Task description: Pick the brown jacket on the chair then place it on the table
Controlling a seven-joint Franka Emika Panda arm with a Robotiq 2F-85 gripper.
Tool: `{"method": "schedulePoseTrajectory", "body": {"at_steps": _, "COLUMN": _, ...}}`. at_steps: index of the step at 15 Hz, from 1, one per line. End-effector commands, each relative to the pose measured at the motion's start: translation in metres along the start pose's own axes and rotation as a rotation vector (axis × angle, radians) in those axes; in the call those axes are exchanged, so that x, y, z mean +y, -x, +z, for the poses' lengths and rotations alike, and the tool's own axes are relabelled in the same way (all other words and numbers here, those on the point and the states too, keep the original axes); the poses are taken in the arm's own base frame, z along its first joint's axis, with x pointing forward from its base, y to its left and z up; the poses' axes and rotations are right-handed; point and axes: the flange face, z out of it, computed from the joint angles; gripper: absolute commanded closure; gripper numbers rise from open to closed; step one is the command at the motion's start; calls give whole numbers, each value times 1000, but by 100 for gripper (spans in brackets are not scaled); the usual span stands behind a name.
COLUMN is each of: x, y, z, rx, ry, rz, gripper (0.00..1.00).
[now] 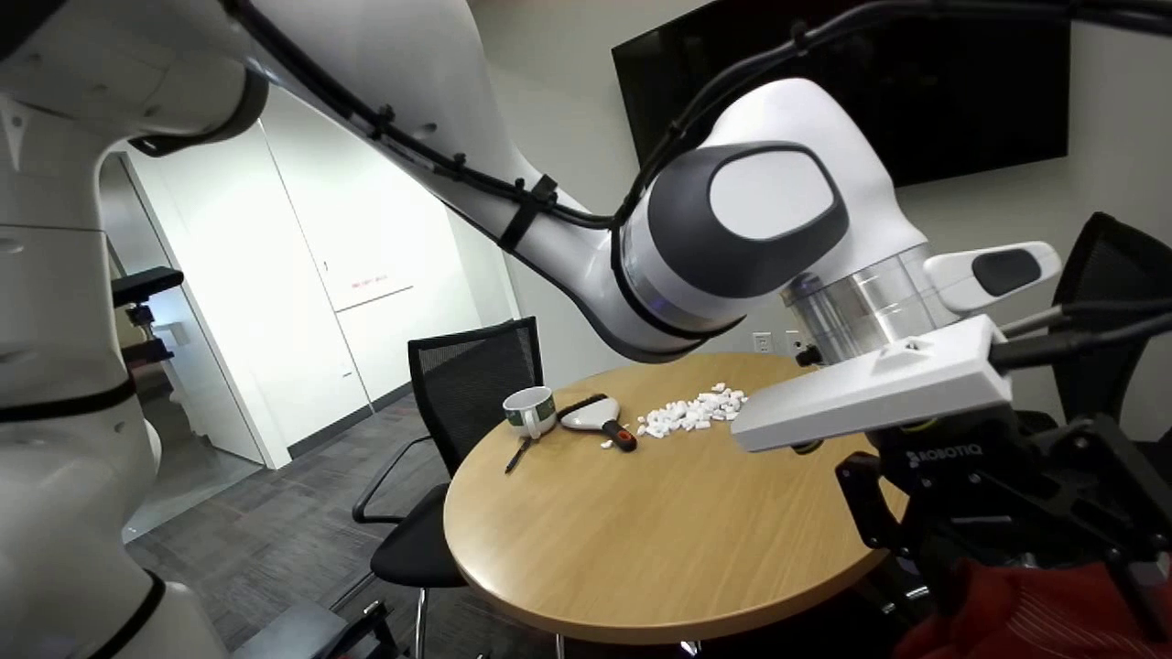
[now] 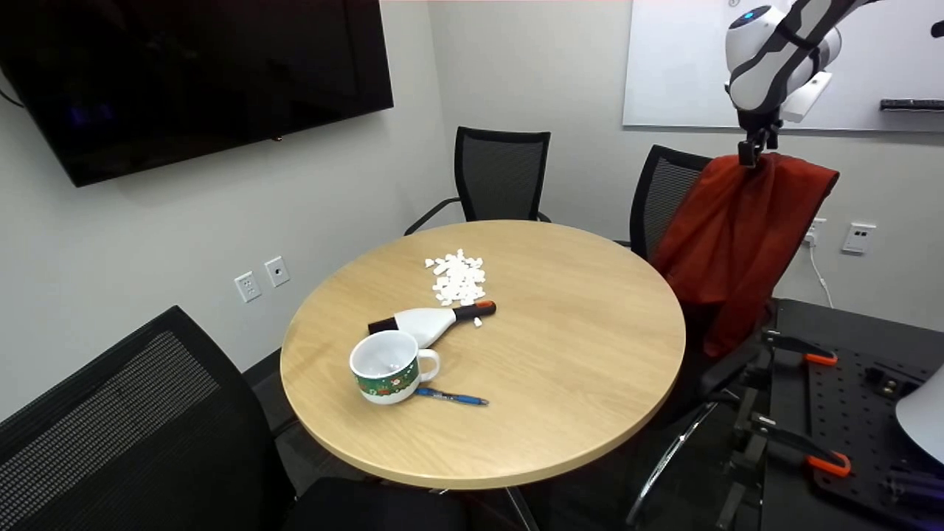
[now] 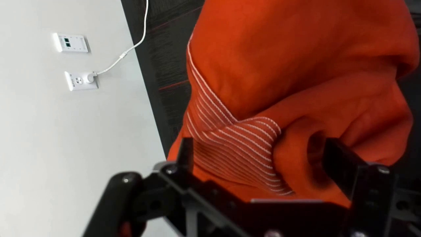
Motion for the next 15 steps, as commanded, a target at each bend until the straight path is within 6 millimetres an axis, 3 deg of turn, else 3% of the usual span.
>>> {"method": "schedulePoseTrajectory", "body": {"at_steps": 1, "x": -3, "y": -7, "z": 6, "rx": 51, "ry": 3, "rz": 5, "gripper": 0}}
{"method": "schedulePoseTrajectory", "body": {"at_steps": 5, "x": 6, "y": -7, "z": 9, "rx": 74, "ry": 38, "rz": 46, "gripper": 0}}
{"method": "schedulePoseTrajectory", "body": {"at_steps": 6, "x": 10, "y": -3, "z": 7, "rx": 79, "ry": 39, "rz": 49, "gripper": 25}}
{"method": "schedulePoseTrajectory", "body": {"at_steps": 7, "x": 14, "y": -1, "z": 6, "rx": 85, "ry": 42, "rz": 55, "gripper": 26}}
{"method": "schedulePoseTrajectory", "body": {"at_steps": 15, "x": 18, "y": 3, "z": 1, "rx": 73, "ry": 46, "rz": 57, "gripper": 87}}
